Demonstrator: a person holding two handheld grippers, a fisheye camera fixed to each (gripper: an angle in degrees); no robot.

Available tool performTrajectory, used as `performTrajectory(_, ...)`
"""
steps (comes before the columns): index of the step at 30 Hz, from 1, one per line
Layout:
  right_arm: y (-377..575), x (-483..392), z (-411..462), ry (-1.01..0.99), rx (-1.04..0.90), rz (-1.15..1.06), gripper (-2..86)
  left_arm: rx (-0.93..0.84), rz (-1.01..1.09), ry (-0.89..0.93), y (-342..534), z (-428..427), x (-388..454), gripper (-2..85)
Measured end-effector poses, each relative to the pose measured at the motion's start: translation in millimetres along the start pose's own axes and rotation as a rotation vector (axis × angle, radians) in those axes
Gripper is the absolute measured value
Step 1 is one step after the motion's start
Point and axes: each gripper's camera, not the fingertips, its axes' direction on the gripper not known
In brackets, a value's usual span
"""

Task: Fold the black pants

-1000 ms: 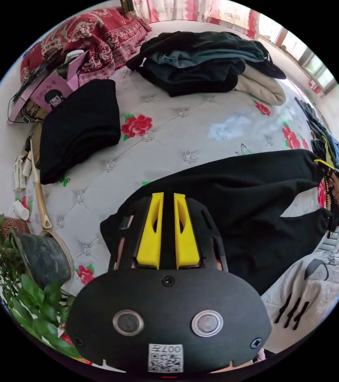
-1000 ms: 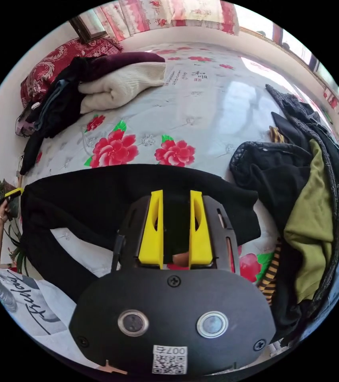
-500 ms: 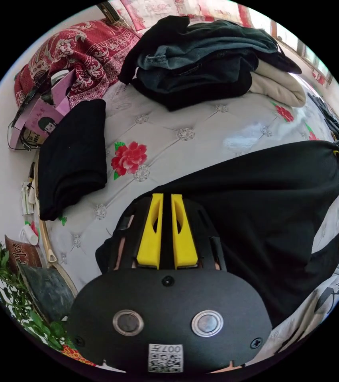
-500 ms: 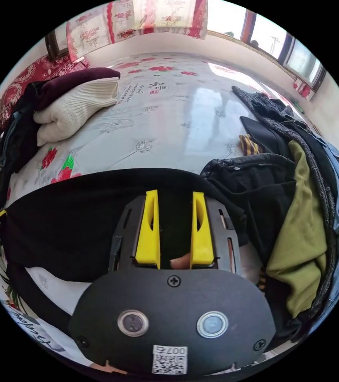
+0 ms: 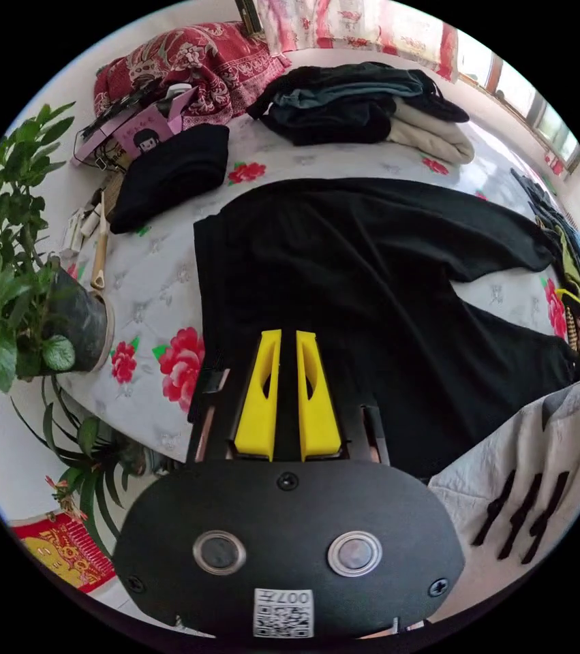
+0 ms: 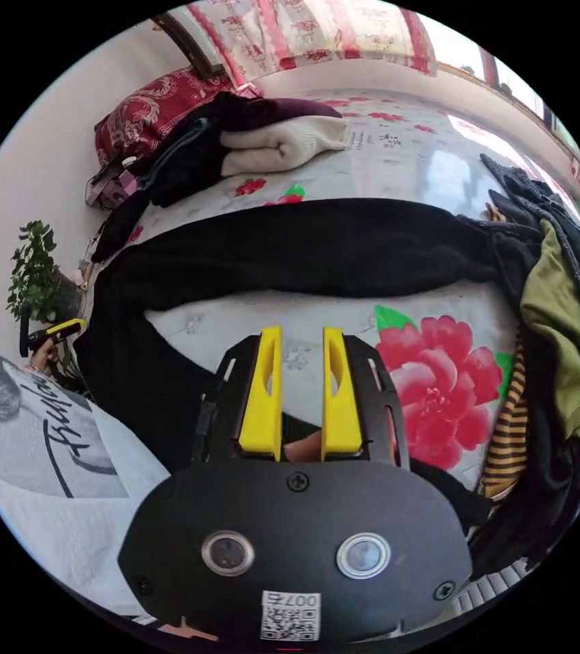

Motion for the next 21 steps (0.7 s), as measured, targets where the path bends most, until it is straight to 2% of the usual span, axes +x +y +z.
performTrajectory(3, 36.9, -43.5, 29.4, -0.054, -0.142, -0.093, 7.5, -0.262, 0.039, -0.186, 16.4, 34.6, 3.1, 0.0)
performTrajectory(4, 43.2, -50.4, 37.9, -0.057, -0.181, -0.107, 7.6, -0.318, 0.118, -0.235, 24.6, 46.2, 2.8, -0.5)
performTrajectory(5, 56.0, -61.9, 58.0, -0.047, -0.278, -0.130, 7.8, -0.284, 0.121, -0.239, 28.5, 42.8, -2.7, -0.7)
performTrajectory(6, 68.8, -73.4, 54.4, 0.021, -0.179, -0.172, 7.8, -0.298, 0.097, -0.228, 27.6, 42.7, -8.4, -0.8)
performTrajectory(8, 74.0, -80.5, 57.7, 0.090, -0.195, -0.181, 7.4, -0.340, -0.023, -0.152, 23.0, 38.2, -35.2, -0.9)
performTrajectory(11, 57.3, -74.1, 54.3, 0.048, -0.257, -0.123, 7.3, -0.255, -0.110, -0.091, 22.5, 18.0, -53.5, -0.8)
performTrajectory(13, 38.6, -63.2, 40.2, 0.034, -0.200, -0.100, 7.5, -0.150, -0.099, -0.118, 13.8, -12.1, -51.0, -0.7)
performTrajectory(17, -33.6, -24.0, 0.7, 0.080, -0.025, -0.059, 7.8, 0.136, 0.090, -0.168, -35.3, -71.6, -33.5, 2.0)
performTrajectory(21, -123.3, 5.4, -8.1, 0.220, 0.018, -0.111, 8.1, 0.150, 0.221, -0.175, -112.2, -48.1, -41.0, 6.4)
